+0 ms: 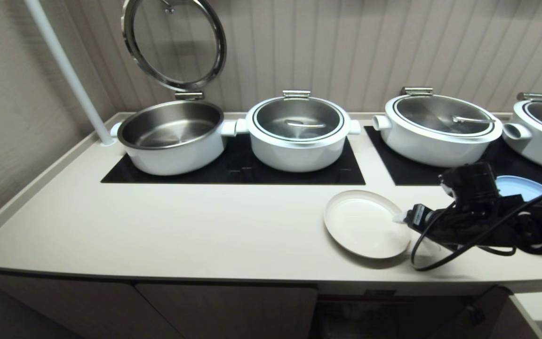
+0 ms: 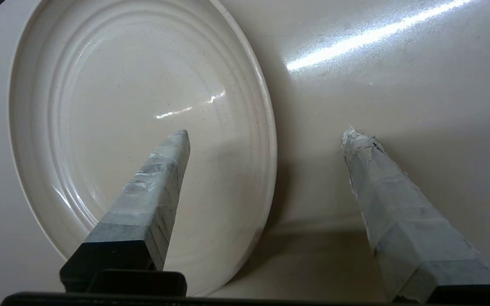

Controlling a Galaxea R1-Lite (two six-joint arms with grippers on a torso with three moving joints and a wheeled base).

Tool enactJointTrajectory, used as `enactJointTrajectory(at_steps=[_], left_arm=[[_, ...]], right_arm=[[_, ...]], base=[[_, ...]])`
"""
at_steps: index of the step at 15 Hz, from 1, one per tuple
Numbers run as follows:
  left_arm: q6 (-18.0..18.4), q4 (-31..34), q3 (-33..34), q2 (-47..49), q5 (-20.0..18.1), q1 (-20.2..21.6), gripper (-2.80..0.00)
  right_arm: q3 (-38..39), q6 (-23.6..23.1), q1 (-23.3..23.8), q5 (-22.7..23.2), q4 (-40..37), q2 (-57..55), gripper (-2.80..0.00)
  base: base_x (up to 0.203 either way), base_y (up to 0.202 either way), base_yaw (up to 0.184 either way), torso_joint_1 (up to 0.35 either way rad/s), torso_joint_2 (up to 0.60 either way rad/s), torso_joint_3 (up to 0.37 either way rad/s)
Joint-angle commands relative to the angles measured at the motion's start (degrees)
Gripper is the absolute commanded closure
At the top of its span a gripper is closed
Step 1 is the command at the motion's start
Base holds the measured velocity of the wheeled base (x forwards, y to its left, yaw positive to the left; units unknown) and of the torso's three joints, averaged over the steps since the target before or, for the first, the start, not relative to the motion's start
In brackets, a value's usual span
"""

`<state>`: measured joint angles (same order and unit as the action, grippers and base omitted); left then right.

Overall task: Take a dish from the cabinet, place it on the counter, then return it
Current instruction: Place it on the table

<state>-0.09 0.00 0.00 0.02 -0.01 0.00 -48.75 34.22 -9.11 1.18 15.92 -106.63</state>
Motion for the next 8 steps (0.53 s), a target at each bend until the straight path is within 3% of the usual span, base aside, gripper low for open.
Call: enactJointTrajectory(at_steps=[1, 5, 8], left_arm=[[0.0, 0.0, 0.0, -0.02, 0.01, 0.0, 0.0], [0.0, 0.0, 0.0, -0.02, 0.01, 0.0, 0.0], [0.0, 0.0, 0.0, -0.02, 0.01, 0.0, 0.0]], right_arm=[[0.15, -0.35, 0.06, -0.06, 0.01, 0.83, -2.8], [0.59, -7.48, 0.07, -4.76, 0.38, 1.65, -2.8], [1.83, -11.78, 0.14, -7.1, 5.24, 2.31, -2.8]], base=[[0.0, 0.0, 0.0, 0.0, 0.0, 0.0], [0.0, 0.0, 0.0, 0.0, 0.0, 0.0], [0.0, 0.0, 0.0, 0.0, 0.0, 0.0]])
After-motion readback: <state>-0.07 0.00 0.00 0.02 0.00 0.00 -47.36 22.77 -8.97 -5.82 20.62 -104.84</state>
